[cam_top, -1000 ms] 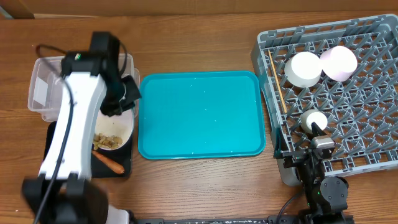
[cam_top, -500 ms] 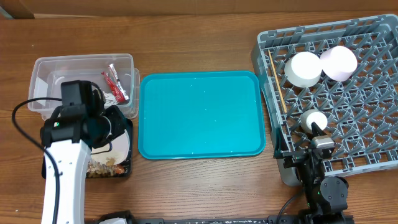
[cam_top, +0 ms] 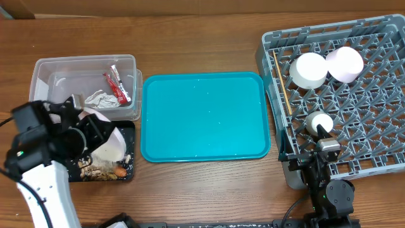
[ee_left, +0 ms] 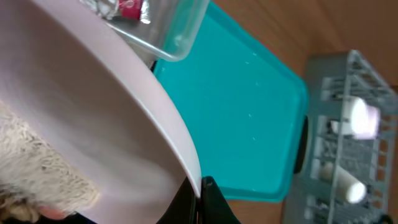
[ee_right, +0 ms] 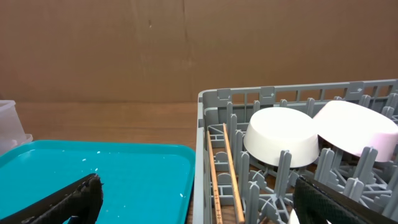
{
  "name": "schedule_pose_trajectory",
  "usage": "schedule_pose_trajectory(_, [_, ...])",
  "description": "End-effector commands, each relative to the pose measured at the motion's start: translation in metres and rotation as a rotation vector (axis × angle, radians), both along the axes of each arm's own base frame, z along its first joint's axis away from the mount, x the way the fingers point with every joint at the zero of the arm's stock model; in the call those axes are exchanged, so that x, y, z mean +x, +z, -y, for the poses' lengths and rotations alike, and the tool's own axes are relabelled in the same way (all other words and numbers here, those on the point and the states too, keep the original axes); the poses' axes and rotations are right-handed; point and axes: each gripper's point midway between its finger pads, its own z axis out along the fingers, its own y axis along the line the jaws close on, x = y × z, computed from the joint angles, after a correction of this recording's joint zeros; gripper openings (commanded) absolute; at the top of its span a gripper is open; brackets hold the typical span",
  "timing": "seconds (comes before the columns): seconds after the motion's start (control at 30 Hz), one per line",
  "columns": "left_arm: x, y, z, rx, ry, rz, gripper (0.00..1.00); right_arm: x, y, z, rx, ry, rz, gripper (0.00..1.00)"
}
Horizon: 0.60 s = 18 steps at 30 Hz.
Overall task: Sort waste into correct bins and load items into the dishwasher
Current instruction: 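Tilt the white plate to dump the food scraps onto the black tray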
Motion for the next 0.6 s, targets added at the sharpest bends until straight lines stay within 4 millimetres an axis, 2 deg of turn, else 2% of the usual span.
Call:
schedule_pose_trajectory(0.0, [-0.008,0.028,0.015,-0.101,-0.181,0.236,0.04,0.000,-0.001,0.000,0.005,0.002,0.006,1.00])
schedule_pose_trajectory(0.13, [-0.024,0.039,0.011,-0.180,-0.200,0.393,0.04,0.000,-0.001,0.000,0.005,0.002,0.006,1.00])
schedule_pose_trajectory(0.27, [-0.036,0.041,0.001,-0.179,-0.161,0.440,0.04,0.000,-0.001,0.000,0.005,0.002,0.006,1.00])
schedule_pose_trajectory(0.57, [-0.041,0.049,-0.003,-0.169,-0.147,0.498,0.04,0.000,-0.001,0.000,0.005,0.002,0.006,1.00])
